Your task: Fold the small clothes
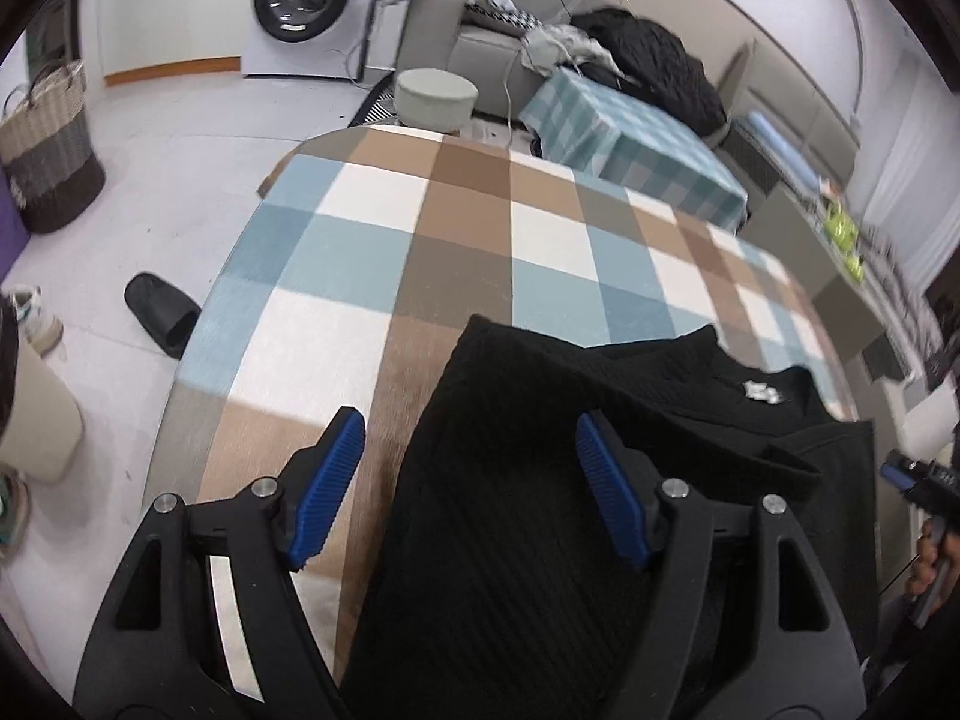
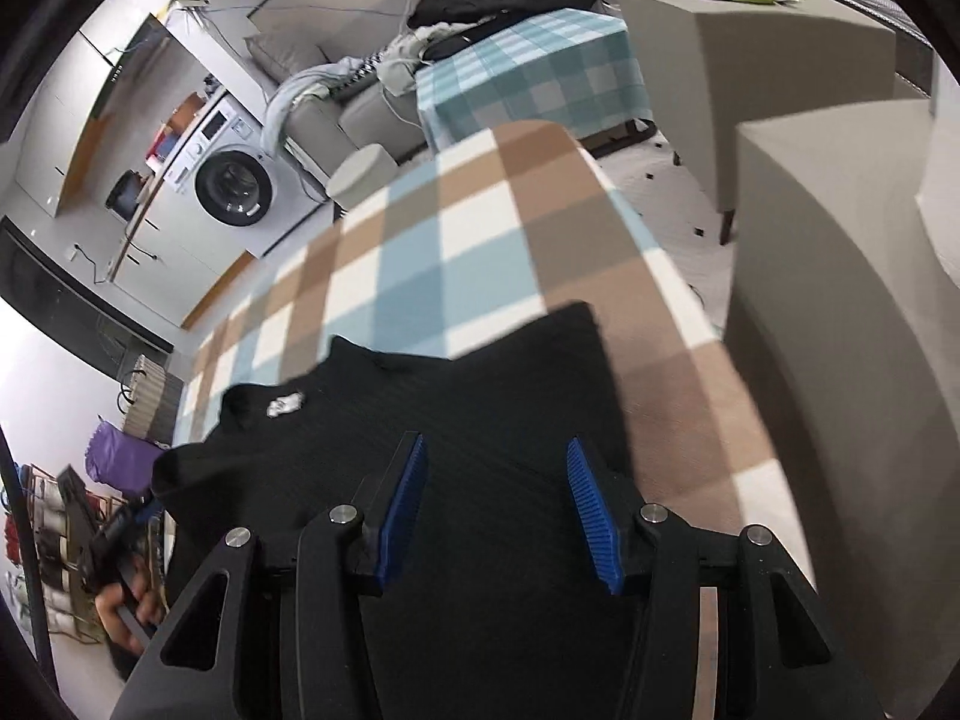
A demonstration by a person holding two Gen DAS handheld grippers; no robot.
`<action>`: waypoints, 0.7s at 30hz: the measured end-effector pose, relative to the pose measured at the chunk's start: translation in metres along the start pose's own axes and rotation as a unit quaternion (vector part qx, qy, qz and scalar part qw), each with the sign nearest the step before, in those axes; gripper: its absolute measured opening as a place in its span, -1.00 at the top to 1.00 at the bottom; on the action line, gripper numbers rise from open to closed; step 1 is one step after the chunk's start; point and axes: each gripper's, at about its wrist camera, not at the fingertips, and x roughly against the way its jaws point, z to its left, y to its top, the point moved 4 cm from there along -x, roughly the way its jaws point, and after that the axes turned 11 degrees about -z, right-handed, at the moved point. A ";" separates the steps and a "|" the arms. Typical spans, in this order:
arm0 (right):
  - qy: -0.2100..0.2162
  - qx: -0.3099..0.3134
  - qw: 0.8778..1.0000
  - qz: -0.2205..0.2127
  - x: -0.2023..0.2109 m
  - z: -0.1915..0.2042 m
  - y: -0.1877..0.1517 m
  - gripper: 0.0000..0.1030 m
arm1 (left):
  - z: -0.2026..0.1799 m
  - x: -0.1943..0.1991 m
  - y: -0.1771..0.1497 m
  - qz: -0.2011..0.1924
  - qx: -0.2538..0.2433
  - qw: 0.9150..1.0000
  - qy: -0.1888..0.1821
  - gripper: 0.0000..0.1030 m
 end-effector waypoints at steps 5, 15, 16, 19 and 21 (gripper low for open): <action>-0.018 -0.012 1.000 0.009 -0.001 -0.021 -0.003 0.03 | -0.012 -0.022 0.005 0.023 -0.030 0.999 -0.014 0.28; -0.036 -0.016 0.999 0.003 -0.015 -0.034 0.003 0.03 | 0.005 0.021 0.021 -0.070 0.019 0.997 -0.038 0.89; -0.032 -0.019 0.999 0.003 -0.017 -0.035 0.004 0.03 | 0.012 0.026 0.024 -0.078 0.033 0.996 -0.039 0.90; -0.005 -0.019 1.000 -0.009 -0.022 -0.030 0.006 0.04 | 0.021 0.032 0.026 -0.081 0.042 0.995 -0.038 0.91; -0.004 -0.003 1.000 -0.026 -0.021 -0.025 0.007 0.23 | 0.021 0.033 0.025 -0.082 0.036 0.995 -0.035 0.91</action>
